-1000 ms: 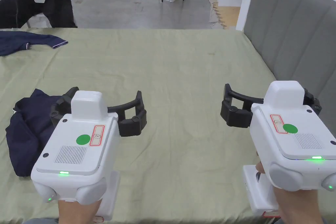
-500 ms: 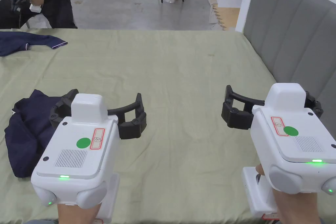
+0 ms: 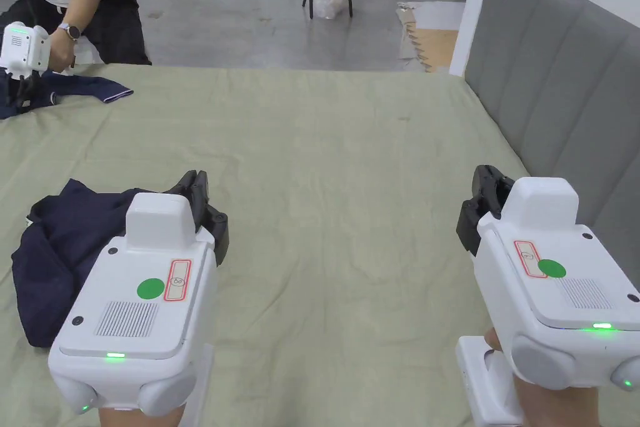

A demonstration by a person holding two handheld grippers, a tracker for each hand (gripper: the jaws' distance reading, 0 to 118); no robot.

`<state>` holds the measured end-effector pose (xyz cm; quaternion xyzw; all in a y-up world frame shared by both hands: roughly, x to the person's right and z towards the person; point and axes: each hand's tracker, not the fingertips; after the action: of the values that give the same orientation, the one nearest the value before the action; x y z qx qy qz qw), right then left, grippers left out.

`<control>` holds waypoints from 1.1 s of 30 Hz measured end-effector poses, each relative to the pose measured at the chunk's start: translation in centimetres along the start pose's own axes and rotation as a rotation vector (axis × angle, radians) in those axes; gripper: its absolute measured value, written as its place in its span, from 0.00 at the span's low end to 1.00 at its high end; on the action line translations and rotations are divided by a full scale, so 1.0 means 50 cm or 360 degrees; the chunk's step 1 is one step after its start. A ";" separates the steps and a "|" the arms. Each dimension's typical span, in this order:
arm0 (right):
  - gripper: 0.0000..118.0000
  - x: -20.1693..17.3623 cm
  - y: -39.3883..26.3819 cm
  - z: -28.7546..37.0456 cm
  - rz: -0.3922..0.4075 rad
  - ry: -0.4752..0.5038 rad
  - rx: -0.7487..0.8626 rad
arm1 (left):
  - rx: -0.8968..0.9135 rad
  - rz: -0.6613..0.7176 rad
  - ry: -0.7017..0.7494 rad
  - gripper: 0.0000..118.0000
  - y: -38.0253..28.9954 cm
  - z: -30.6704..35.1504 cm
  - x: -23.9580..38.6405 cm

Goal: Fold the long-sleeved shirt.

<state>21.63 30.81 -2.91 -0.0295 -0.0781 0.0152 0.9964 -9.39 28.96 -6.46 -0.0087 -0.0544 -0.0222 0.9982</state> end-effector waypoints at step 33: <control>0.01 -0.450 -0.030 -0.086 0.0083 0.0907 -0.0069 | -0.1390 0.0308 0.0322 0.89 -0.210 -0.270 -0.462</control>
<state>0.14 28.29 -10.56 -0.0558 0.2056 0.0303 0.9766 -31.33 19.23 -22.24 -0.4316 0.0590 0.0496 0.8988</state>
